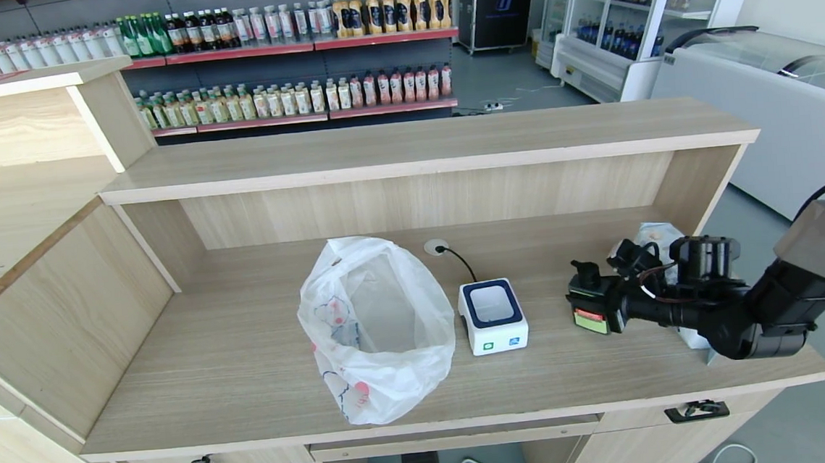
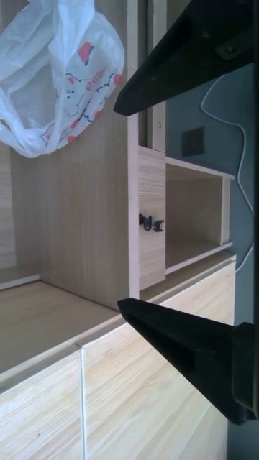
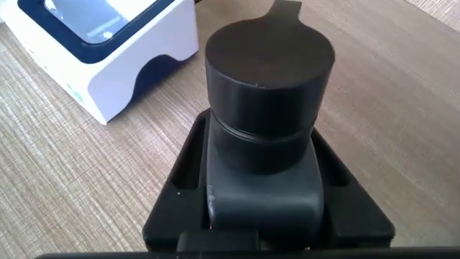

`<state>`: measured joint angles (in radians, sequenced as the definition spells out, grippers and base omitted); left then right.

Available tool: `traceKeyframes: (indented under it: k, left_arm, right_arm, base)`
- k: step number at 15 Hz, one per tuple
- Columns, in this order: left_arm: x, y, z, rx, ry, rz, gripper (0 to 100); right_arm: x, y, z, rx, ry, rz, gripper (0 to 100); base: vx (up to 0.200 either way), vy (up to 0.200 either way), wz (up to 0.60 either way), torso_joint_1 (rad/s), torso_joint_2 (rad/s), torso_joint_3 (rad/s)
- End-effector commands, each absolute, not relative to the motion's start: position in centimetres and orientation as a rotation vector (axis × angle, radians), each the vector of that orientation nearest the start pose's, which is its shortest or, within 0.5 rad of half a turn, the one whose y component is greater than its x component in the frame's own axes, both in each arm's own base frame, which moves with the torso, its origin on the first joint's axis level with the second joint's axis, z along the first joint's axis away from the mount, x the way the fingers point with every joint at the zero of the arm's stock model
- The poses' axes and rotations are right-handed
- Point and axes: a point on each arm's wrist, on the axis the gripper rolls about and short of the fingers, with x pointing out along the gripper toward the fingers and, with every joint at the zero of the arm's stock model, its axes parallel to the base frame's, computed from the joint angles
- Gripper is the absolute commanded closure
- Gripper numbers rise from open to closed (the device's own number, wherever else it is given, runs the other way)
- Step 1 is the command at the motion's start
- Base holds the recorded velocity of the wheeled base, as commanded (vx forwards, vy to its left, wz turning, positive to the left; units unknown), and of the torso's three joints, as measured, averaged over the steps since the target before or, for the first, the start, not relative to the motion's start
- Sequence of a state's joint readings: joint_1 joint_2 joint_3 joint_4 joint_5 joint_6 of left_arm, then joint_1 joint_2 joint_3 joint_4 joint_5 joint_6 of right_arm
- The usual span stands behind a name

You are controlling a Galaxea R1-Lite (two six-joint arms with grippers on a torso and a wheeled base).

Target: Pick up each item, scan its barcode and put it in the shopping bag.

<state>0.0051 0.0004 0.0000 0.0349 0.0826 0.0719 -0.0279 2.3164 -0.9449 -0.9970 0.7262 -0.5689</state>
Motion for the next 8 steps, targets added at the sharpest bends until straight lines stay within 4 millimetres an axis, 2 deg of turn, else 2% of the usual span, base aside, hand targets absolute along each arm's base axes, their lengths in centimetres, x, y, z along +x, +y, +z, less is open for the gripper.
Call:
traceKeyframes:
  k: [1,3,5,7,8]
  left_arm:
    - [-2.3,0.2,7.2,0.073,0.038,0.086,0]
    - [-2.3,0.2,7.2,0.073,0.038,0.086,0]
    - [-2.3,0.2,7.2,0.073,0.038,0.088,0]
    - [-2.3,0.2,7.2,0.073,0.038,0.088,0]
    - [-2.3,0.2,7.2,0.073,0.038,0.086,0]
  right_arm:
    - [38.4,0.4,8.1,-0.443,0.049,0.748,100]
    - [34.9,1.1,13.8,-0.493,-0.074,0.735,100]
    - [31.6,1.3,18.0,-0.630,-0.215,0.697,100]
    - [29.7,1.5,20.4,-0.883,-0.349,0.646,100]
    - [29.4,1.5,20.6,-0.948,-0.372,0.630,100]
  base:
    - [0.000,0.000,0.00,0.000,0.00,0.000]
    - [0.000,0.000,0.00,0.000,0.00,0.000]
    - [0.000,0.000,0.00,0.000,0.00,0.000]
    - [0.000,0.000,0.00,0.000,0.00,0.000]
    - [0.000,0.000,0.00,0.000,0.00,0.000]
